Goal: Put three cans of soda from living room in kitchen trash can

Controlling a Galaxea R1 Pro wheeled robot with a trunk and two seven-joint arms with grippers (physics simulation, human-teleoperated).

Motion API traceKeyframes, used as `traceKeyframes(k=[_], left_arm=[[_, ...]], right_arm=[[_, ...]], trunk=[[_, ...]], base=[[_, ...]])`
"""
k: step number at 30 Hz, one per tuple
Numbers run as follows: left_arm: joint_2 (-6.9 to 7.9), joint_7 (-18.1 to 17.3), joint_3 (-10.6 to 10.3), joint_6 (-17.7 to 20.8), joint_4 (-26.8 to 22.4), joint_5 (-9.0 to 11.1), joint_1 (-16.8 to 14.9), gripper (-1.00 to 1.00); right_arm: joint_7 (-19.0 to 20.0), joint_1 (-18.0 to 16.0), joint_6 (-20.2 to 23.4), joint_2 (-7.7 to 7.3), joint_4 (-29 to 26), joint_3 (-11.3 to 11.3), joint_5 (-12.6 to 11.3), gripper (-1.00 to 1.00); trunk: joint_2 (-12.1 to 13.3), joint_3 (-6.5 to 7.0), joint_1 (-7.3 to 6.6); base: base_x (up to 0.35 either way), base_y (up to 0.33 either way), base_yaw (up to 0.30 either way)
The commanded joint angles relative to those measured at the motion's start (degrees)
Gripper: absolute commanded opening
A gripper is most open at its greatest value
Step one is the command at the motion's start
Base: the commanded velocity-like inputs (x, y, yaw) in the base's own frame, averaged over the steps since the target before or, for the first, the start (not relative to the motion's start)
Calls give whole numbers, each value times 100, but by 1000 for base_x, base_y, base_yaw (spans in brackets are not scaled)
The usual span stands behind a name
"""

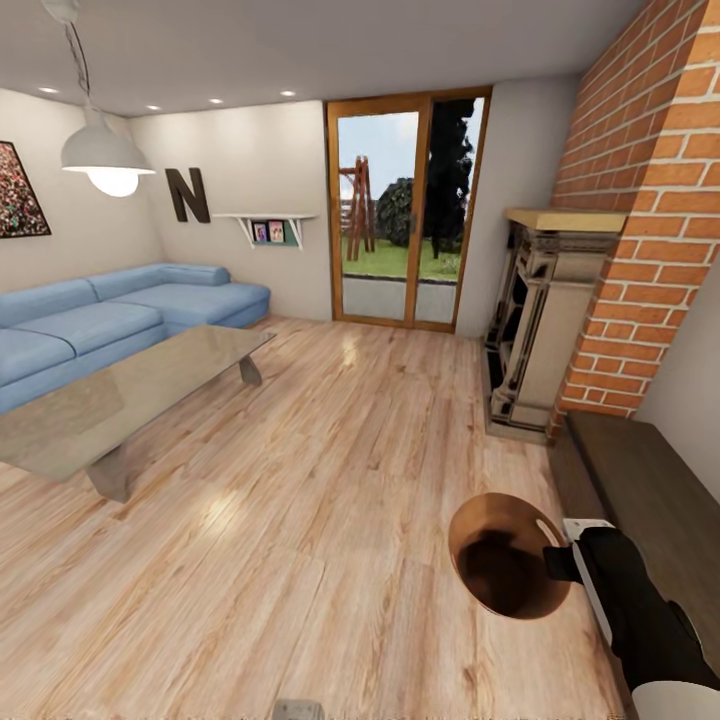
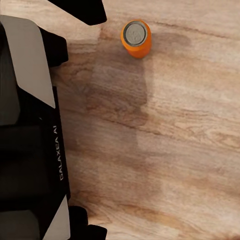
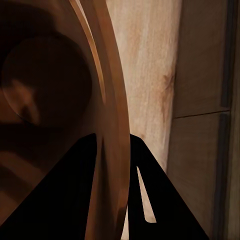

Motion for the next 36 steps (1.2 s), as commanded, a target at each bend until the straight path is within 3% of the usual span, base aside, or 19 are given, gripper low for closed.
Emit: traceKeyframes(k=[1,36], left_arm=[[0,0,0,-2,2,1,0,100],[23,9,17,-23,-61,5,2,100]], right_arm=[[28,-3,0,0,-2,3,-48,-100],[28,-29,0,28,6,14,-48,-100]], trunk=[[-1,-8,0],[-1,-331,0]], base=[[0,0,0],[0,0,57]])
